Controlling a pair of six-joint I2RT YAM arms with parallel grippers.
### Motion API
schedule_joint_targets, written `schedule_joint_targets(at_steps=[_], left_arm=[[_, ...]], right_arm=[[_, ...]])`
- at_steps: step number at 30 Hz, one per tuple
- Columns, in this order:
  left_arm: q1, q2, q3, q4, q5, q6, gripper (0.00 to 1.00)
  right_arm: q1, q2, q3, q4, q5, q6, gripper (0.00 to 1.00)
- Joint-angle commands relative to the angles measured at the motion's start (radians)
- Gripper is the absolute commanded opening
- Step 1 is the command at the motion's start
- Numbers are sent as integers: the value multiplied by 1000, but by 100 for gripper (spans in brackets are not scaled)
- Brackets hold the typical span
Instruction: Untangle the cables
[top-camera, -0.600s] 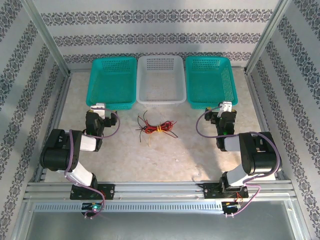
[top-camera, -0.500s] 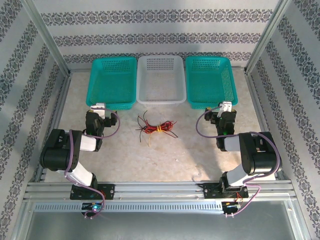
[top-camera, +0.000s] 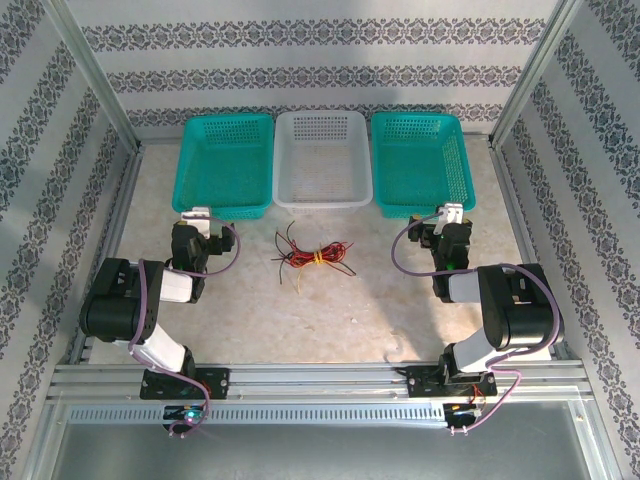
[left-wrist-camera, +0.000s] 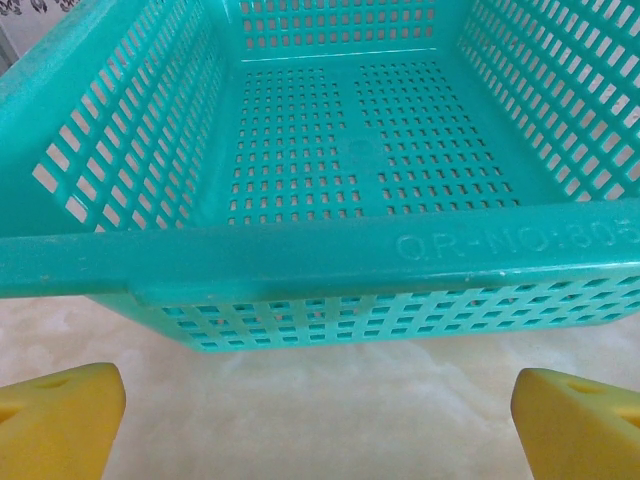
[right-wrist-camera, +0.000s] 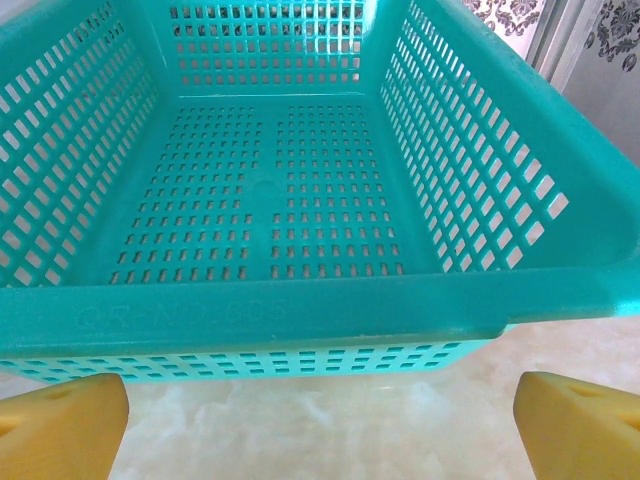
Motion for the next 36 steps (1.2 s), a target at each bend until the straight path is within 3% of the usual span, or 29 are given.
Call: schedule_joint_targets(at_steps=[1,9,13,18,20,24,27,29,31,34,36], left_arm=[[12,-7,13,-12,2,-17,99],[12,-16,13,-17,4,-19,99],[11,-102,3,-61,-26,-20,100],[-18,-383,35,-365,-75,-104,96],[-34,-452,51,-474,-128,-164,92],[-128,-602,89,-731,-280,-253,91],[-217,-716,138,-941,-332,-401,92],[-262,-781,188,-1101,-289,-528,91],[-326,-825,215,-1207,-261,-596,92],[-409,-846,262,-1329,-208,-655,95],[-427,-834,299,-1394,-158,-687,95]], right_arm=[[-2,-5,11,21,-14,-1,98],[-2,-21,22,-11,4,6,98],[15,-108,7,-48,99,7,98],[52,-420,53,-450,249,93,98],[57,-475,71,-543,319,153,98],[87,-509,256,-1007,381,355,98],[119,-500,423,-1368,305,520,98],[159,-514,473,-1487,248,617,98],[165,-551,399,-1467,233,711,98],[79,-612,238,-1215,-153,719,99],[242,-584,311,-1302,-17,680,98]])
